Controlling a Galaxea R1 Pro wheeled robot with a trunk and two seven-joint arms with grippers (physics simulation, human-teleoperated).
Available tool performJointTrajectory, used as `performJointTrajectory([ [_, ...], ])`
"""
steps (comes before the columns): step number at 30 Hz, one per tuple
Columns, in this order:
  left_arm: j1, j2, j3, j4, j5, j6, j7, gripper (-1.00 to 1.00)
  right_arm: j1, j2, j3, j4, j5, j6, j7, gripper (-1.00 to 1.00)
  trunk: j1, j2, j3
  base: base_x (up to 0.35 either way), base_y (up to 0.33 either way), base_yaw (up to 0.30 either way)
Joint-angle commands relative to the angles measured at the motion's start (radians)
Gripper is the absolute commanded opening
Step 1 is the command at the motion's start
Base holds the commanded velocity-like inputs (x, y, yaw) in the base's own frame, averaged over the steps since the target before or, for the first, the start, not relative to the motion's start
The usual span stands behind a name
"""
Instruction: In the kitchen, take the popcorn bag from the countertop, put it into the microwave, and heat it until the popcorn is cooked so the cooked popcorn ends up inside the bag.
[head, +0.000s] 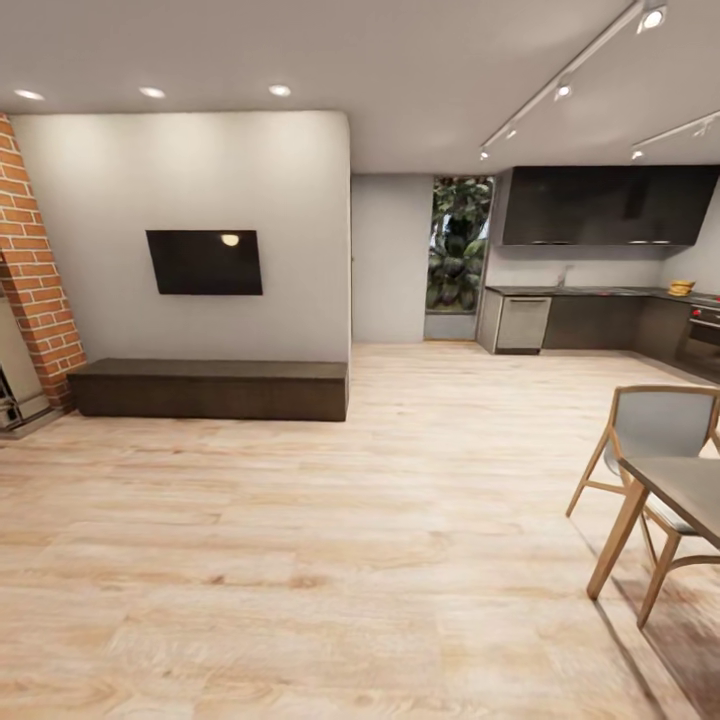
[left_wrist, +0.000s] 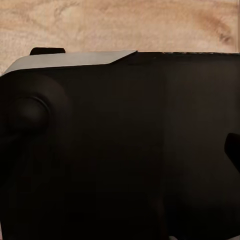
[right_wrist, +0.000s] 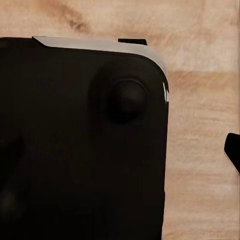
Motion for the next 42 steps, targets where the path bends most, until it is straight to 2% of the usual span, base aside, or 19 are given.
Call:
performJointTrajectory([
  [1, 0.000, 0.000, 0.000, 0.000, 0.001, -0.003, 0.000, 1.00, 0.000, 0.000, 0.001, 0.000, 0.001, -0.003, -0.001, 1.00, 0.001, 0.000, -0.001, 0.322, 0.000, 0.000],
  [42, 0.000, 0.000, 0.001, 0.000, 0.001, -0.002, 0.000, 1.00, 0.000, 0.000, 0.001, 0.000, 0.001, -0.003, -0.001, 1.00, 0.001, 0.000, -0.001, 0.322, 0.000, 0.000],
])
